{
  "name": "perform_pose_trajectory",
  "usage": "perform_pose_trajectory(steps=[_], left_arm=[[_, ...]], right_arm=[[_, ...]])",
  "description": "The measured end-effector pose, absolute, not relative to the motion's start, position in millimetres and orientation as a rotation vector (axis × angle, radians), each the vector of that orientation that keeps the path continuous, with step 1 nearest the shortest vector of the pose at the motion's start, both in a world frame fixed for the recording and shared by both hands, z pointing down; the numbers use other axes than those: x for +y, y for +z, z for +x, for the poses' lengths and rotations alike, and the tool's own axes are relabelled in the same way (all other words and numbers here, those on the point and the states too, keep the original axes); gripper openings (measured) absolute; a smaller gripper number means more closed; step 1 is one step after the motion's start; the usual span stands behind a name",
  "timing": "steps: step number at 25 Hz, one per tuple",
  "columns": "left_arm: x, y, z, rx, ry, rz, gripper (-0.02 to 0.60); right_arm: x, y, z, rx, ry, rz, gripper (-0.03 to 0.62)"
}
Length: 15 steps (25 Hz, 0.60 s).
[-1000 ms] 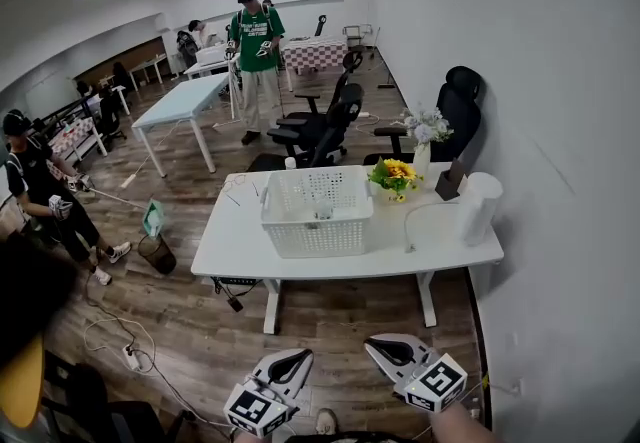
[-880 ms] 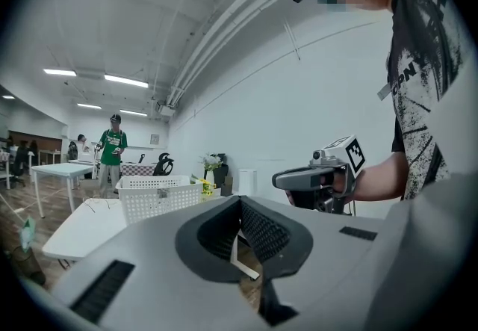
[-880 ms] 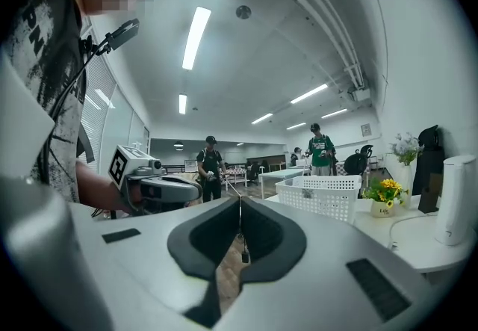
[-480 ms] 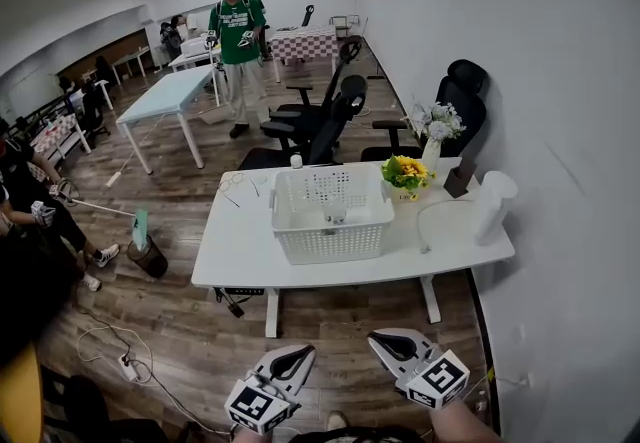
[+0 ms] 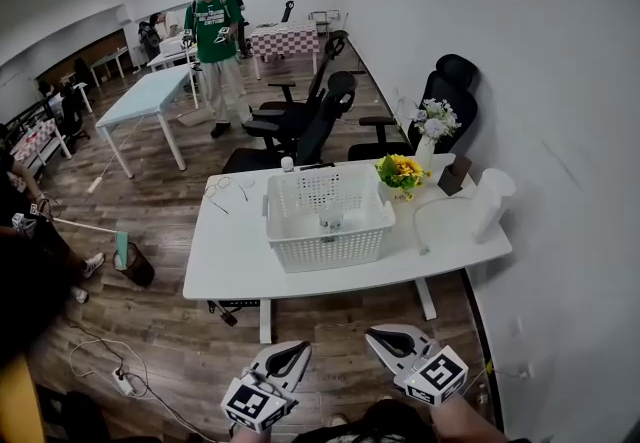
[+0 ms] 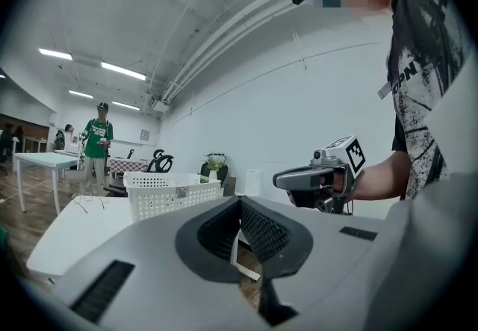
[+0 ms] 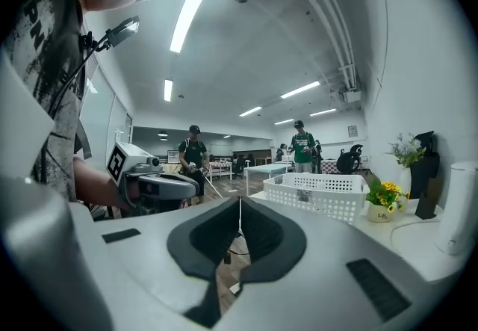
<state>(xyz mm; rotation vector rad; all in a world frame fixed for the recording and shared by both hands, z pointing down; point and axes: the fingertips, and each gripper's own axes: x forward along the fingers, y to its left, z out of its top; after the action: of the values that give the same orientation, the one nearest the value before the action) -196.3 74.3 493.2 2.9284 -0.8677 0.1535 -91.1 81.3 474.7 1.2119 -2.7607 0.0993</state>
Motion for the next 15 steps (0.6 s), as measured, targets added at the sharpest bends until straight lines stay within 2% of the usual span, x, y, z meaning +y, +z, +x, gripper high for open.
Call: perform_pose_trajectory(steps=[15], left_arm=[[-24.1,491.1,-179.1,-0.948,0.157,2.880,0.011]], right_arm=[[-14.9,473.2,-70.7,-2.771,0.079,1.117,0.023]])
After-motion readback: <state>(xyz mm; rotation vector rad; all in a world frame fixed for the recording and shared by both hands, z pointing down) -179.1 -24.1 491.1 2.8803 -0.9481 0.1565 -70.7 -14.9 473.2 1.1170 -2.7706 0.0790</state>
